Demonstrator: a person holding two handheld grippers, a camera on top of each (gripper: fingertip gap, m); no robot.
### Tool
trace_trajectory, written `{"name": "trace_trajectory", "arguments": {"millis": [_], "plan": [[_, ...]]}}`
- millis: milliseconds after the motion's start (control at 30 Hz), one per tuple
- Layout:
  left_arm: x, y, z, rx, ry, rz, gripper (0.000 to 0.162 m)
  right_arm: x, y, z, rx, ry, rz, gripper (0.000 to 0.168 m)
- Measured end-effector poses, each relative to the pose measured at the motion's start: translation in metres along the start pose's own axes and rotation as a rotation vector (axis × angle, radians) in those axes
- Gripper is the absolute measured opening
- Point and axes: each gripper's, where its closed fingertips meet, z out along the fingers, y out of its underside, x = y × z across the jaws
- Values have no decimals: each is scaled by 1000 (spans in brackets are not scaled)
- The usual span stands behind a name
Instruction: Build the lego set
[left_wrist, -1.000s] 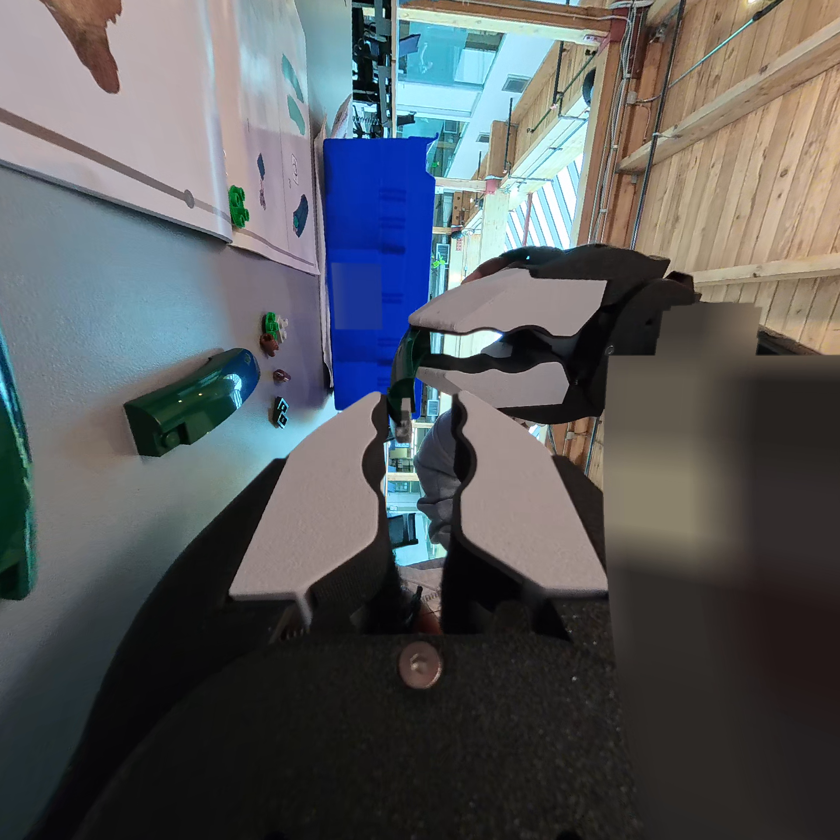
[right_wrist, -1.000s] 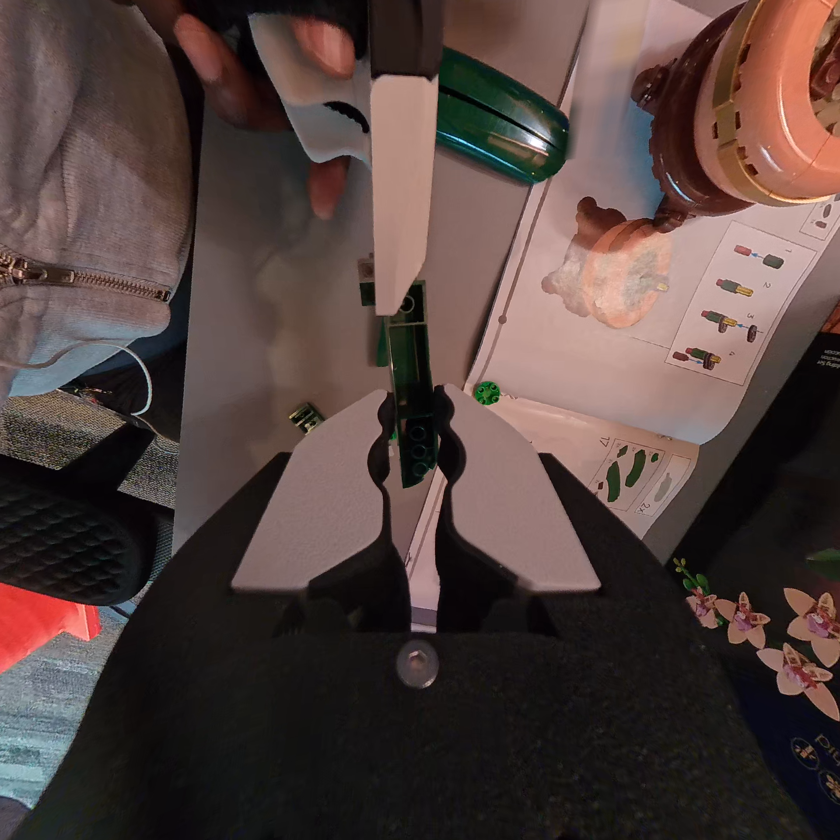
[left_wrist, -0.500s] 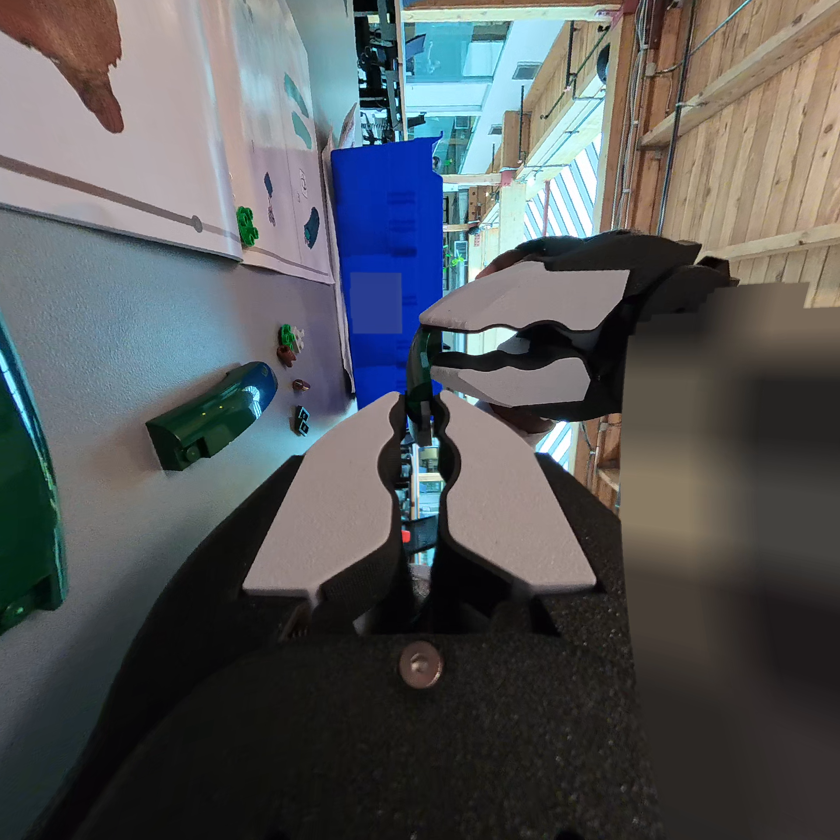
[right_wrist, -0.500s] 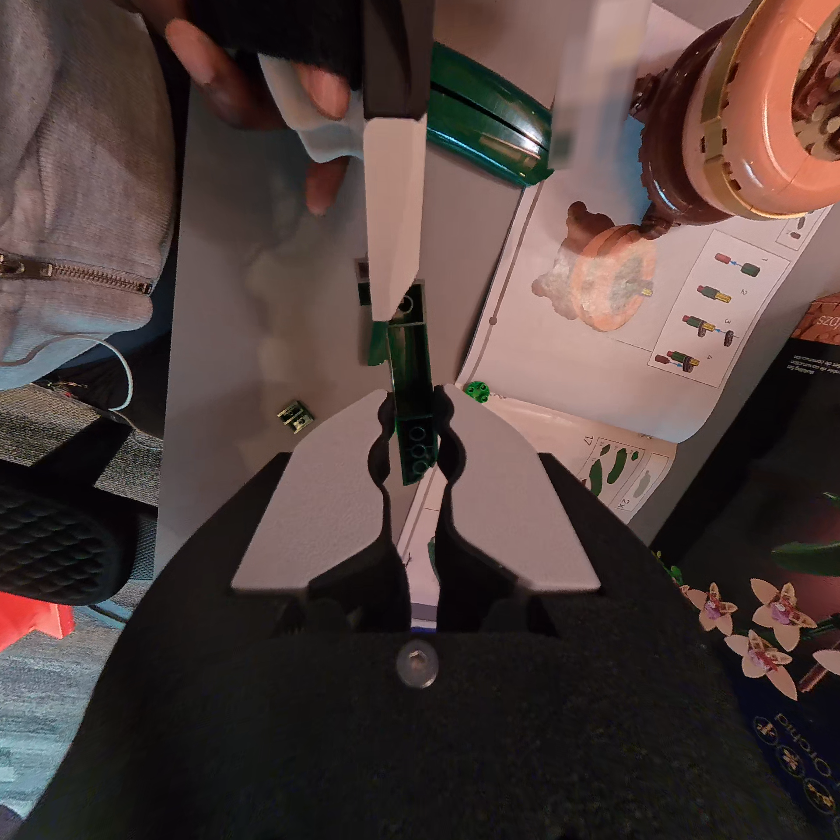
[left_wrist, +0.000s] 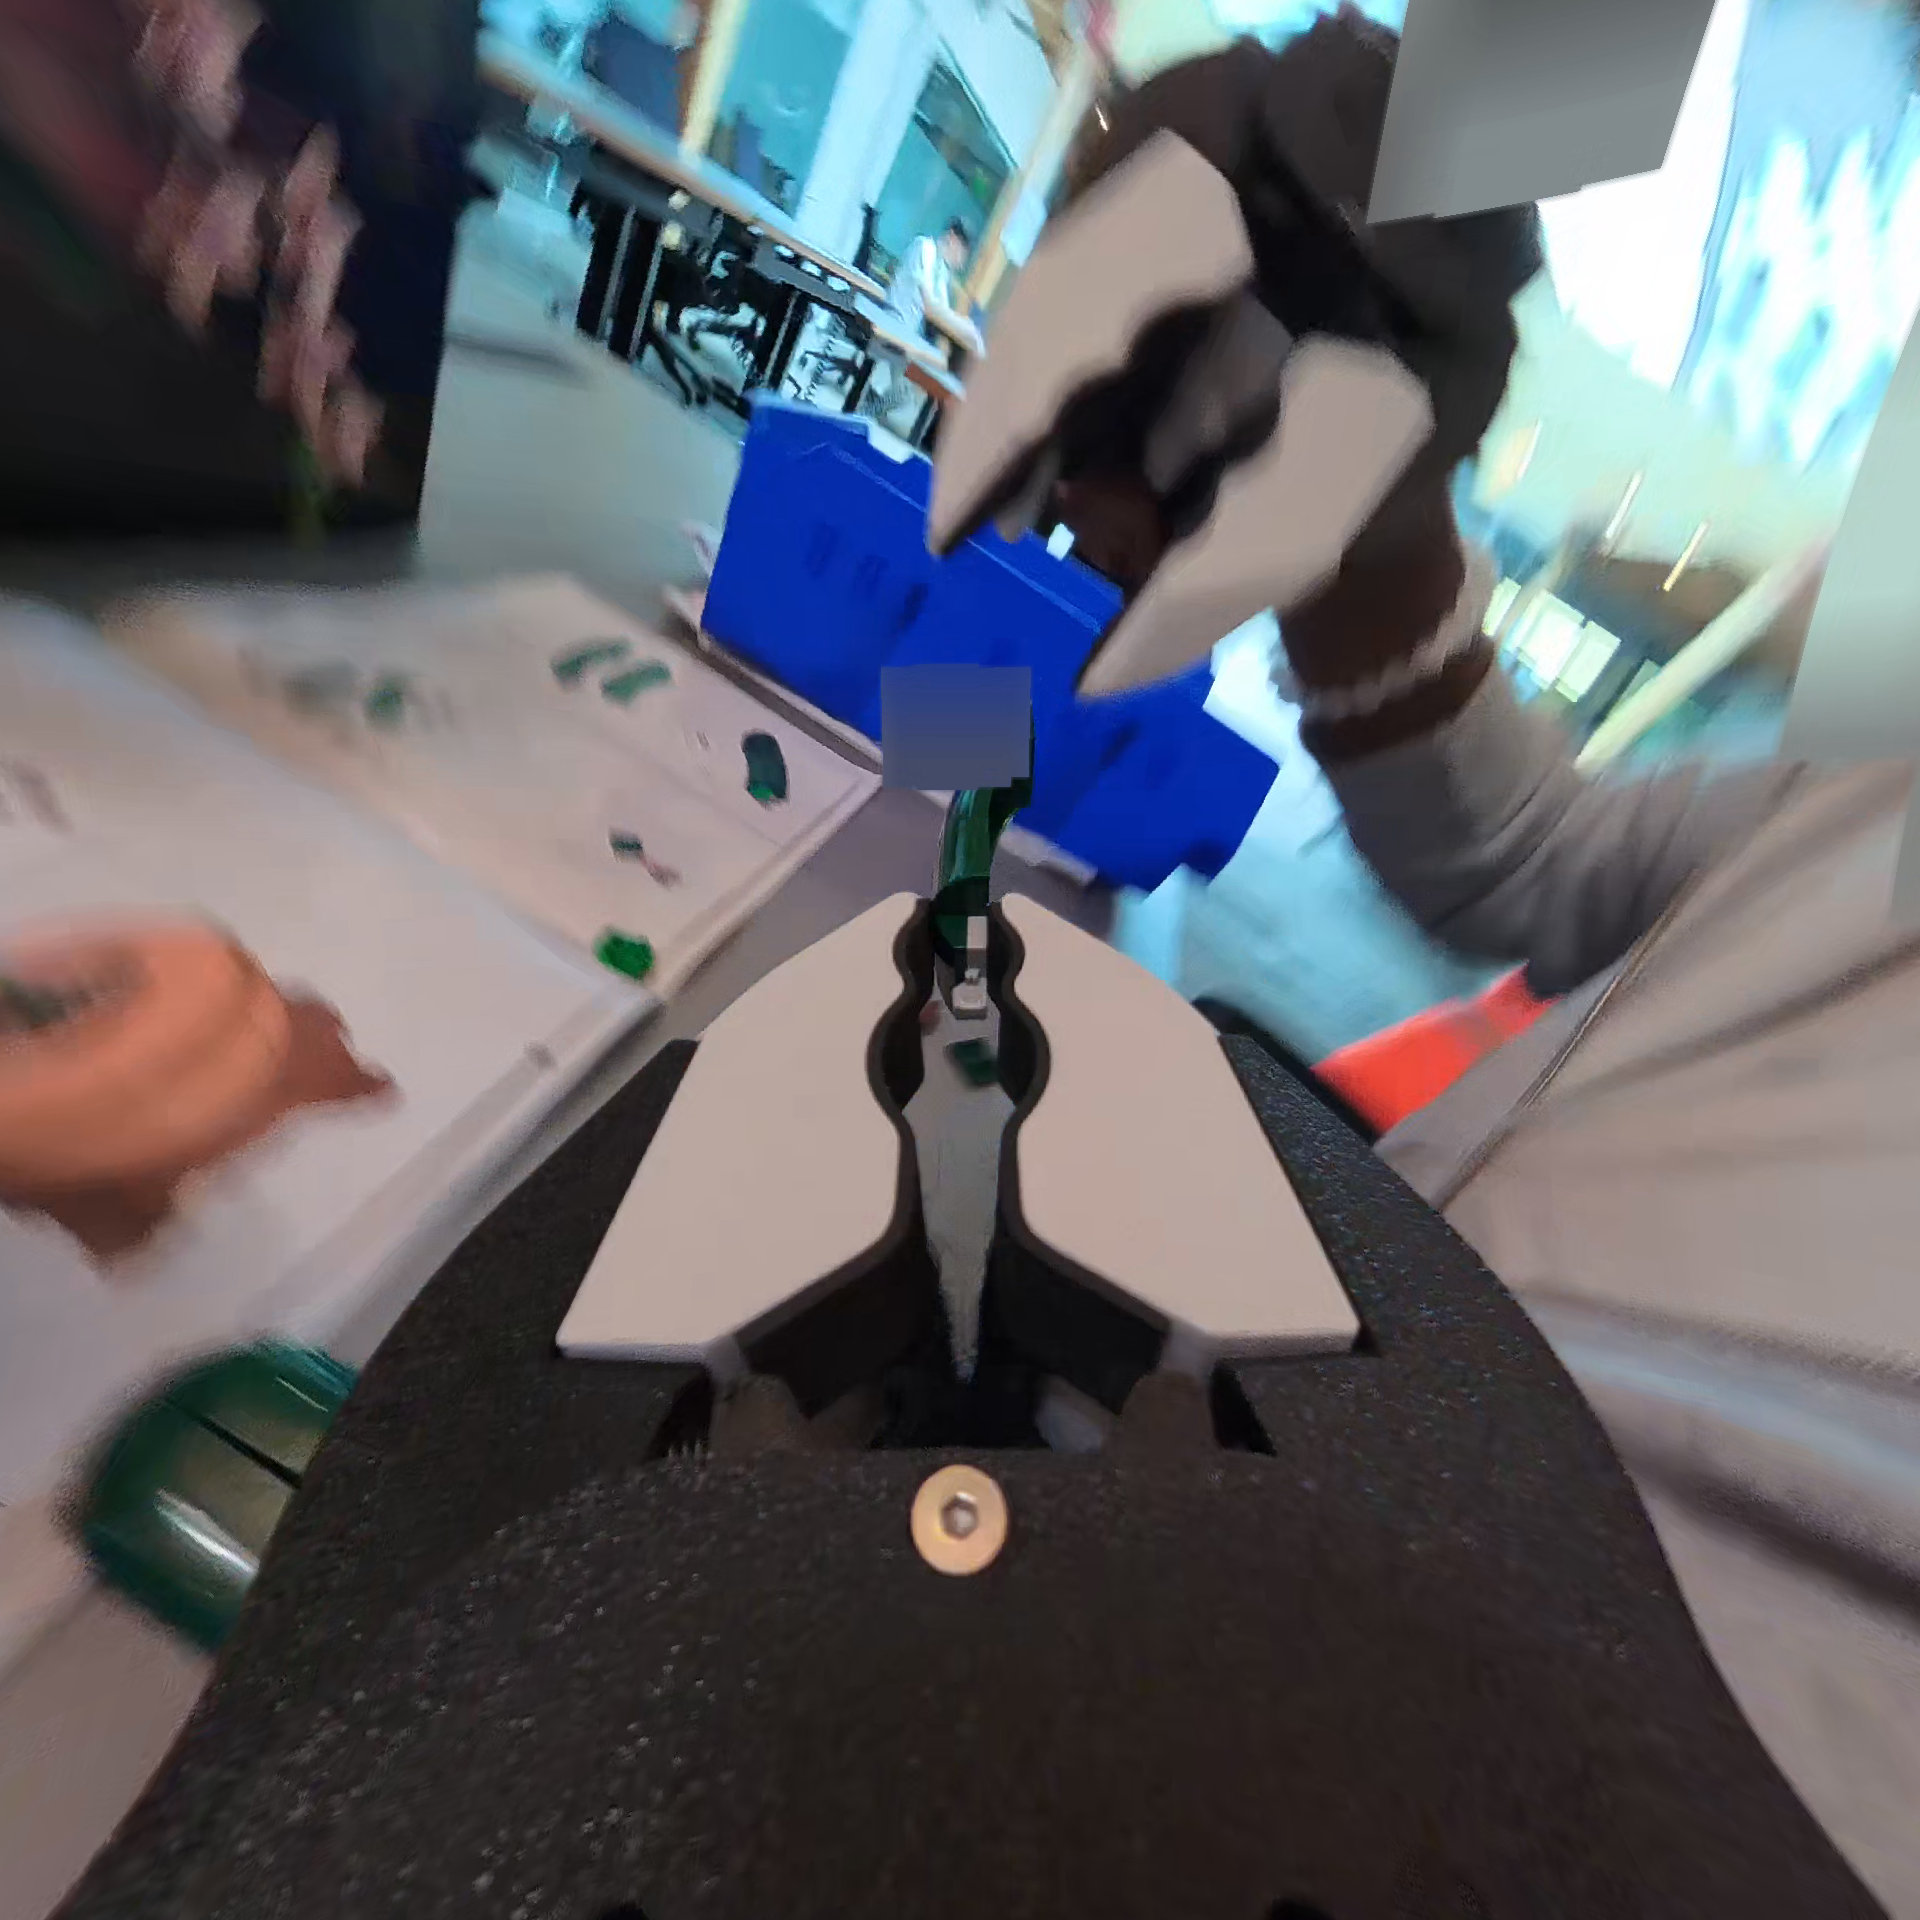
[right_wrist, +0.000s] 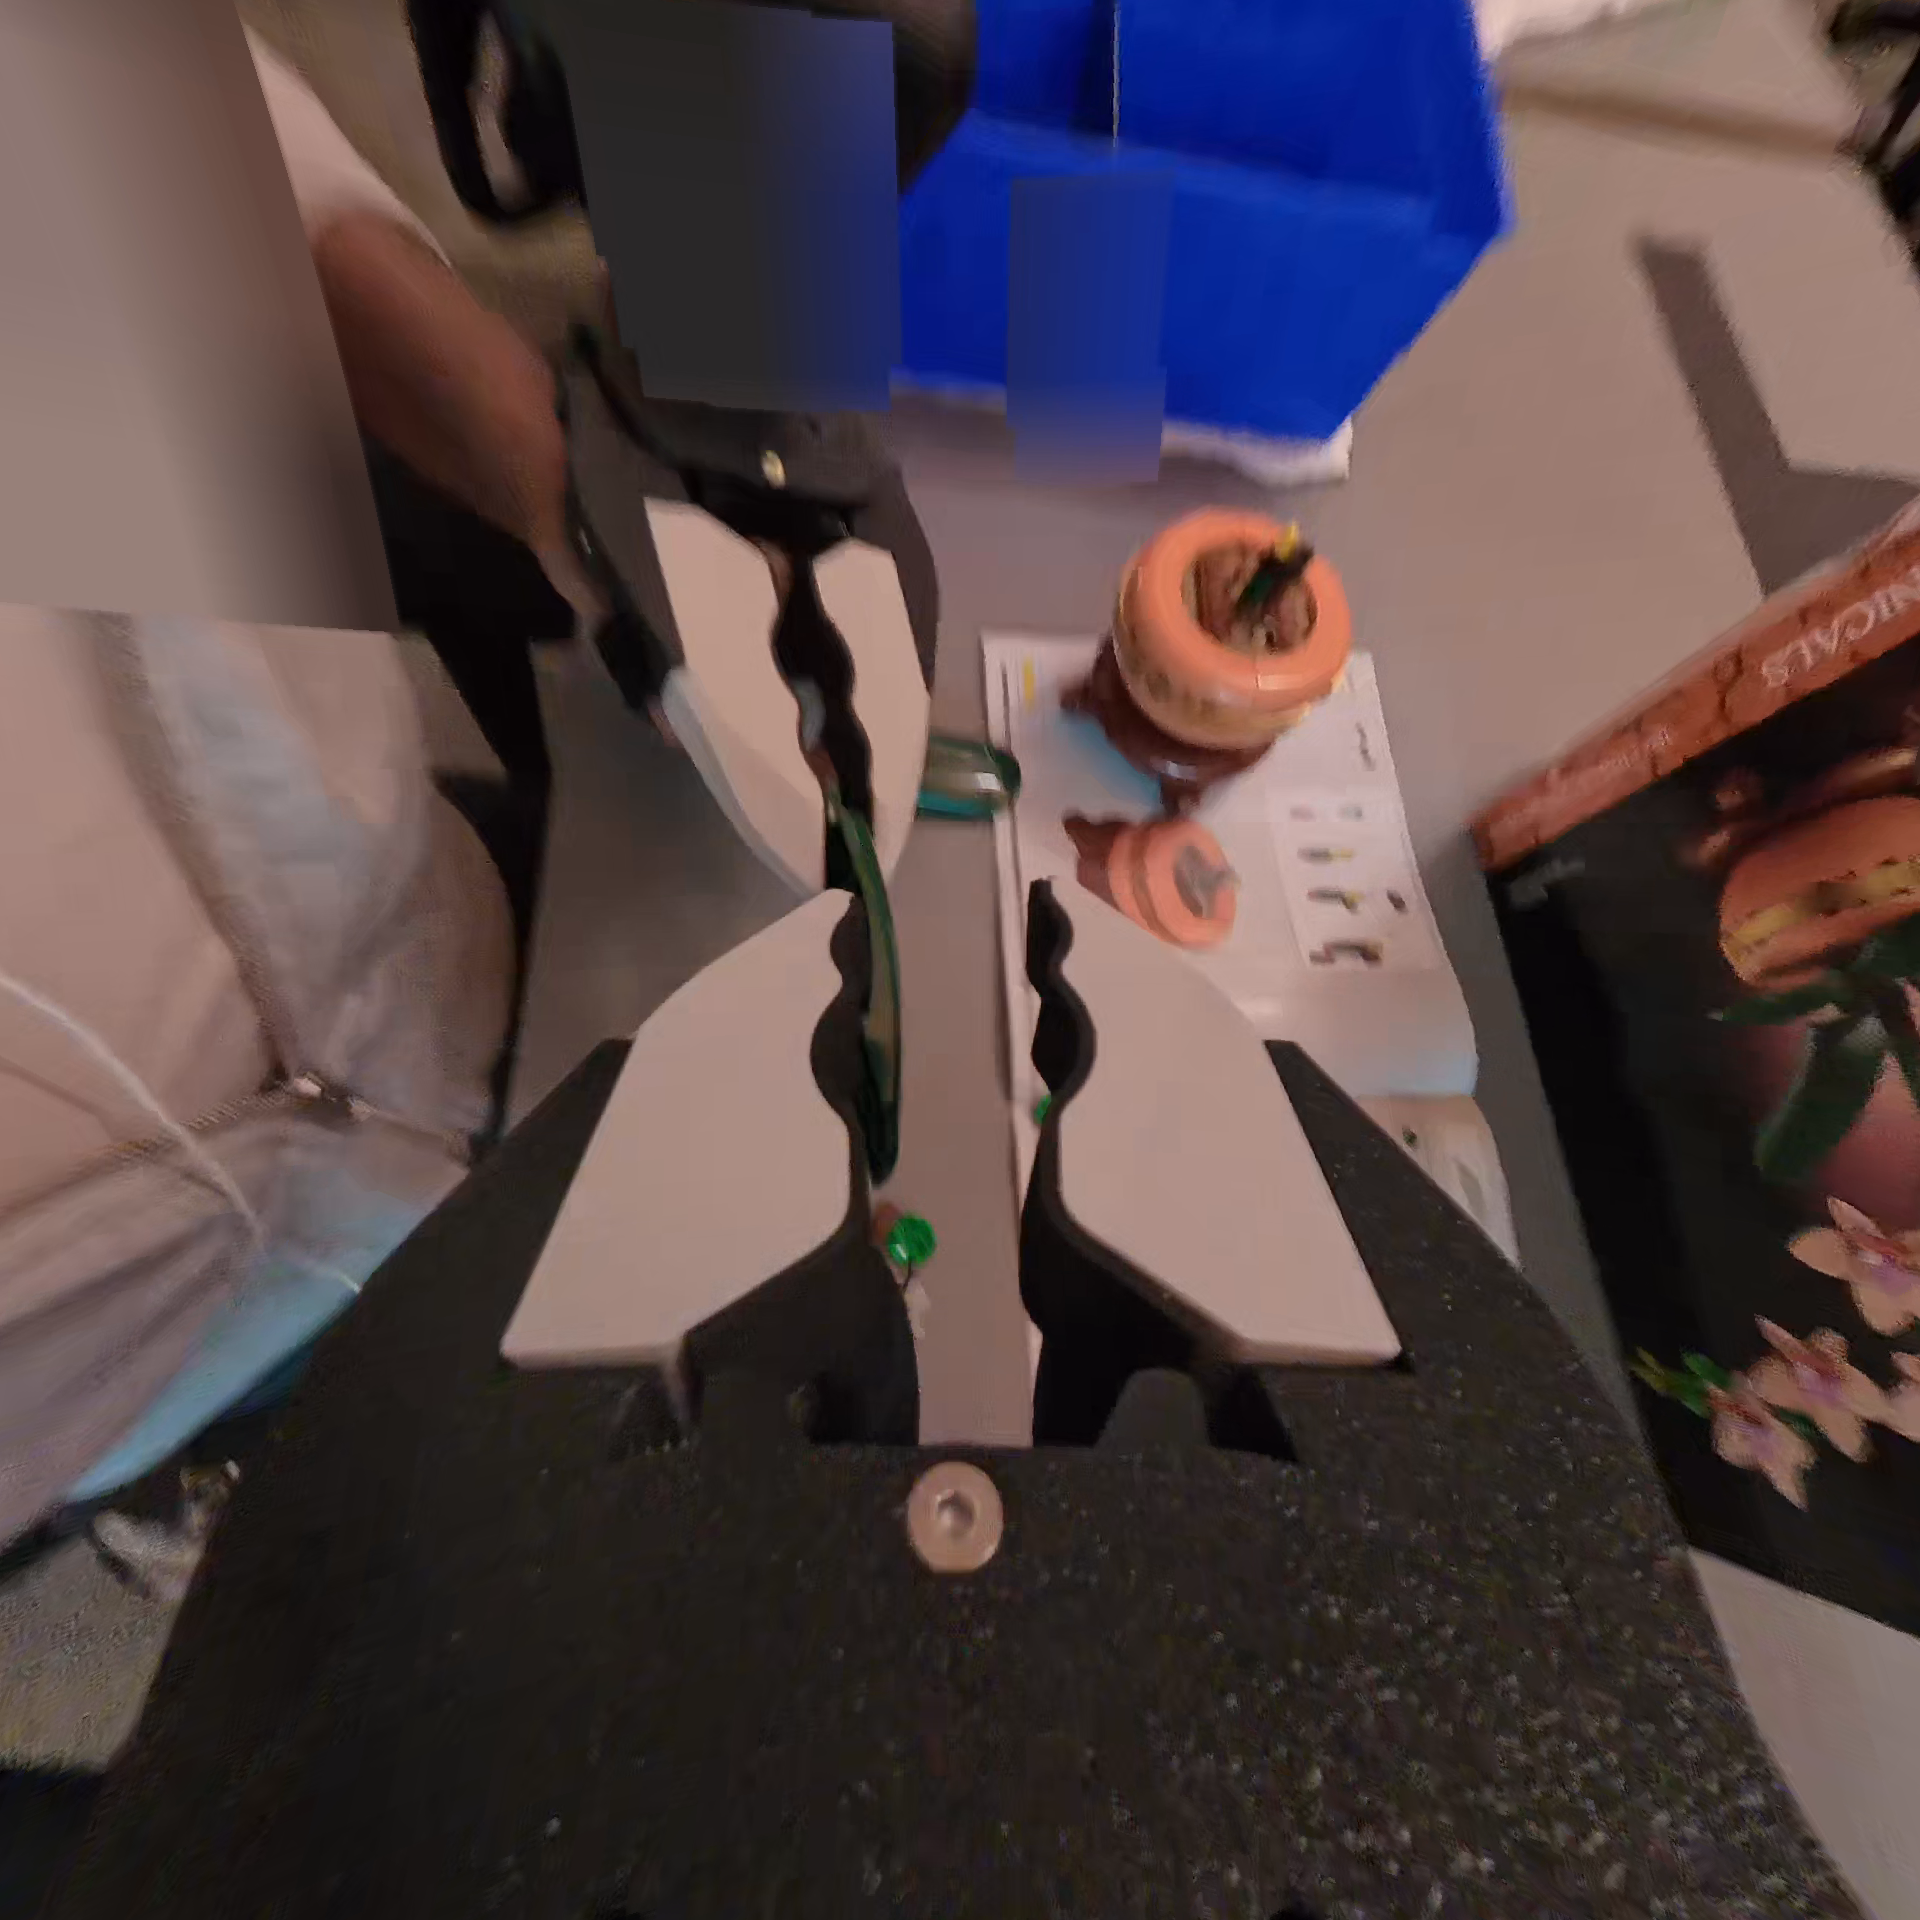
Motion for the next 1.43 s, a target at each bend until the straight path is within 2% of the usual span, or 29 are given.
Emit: {"name": "trace_trajectory", "arguments": {"millis": [67,167,400,667,900,1067,1167,1233,1333,1433], "plan": [[5,-1,2,-41,-27,233,8,-11,-7,-2,120,-28,30,28],[15,-6,5,-59,-41,503,8,-20,5,7,102,-7,-15,28],[25,-10,6,-86,-63,825,8,-34,11,12,95,0,-106,15],[32,-12,9,-108,-49,969,8,-39,9,9,120,133,-253,9],[35,-16,14,-89,-22,930,7,-37,9,1,154,294,-328,9],[25,-20,18,-16,0,697,8,-22,8,-4,168,382,-300,15],[14,-42,12,144,47,348,8,-3,-12,-36,317,562,-246,42],[9,-59,2,286,127,86,8,10,-19,-61,480,643,-101,45],[2,-77,-9,472,247,-229,8,22,-10,-61,657,554,266,44],[2,-86,-11,610,351,-426,8,17,-19,-38,947,292,606,28]]}}
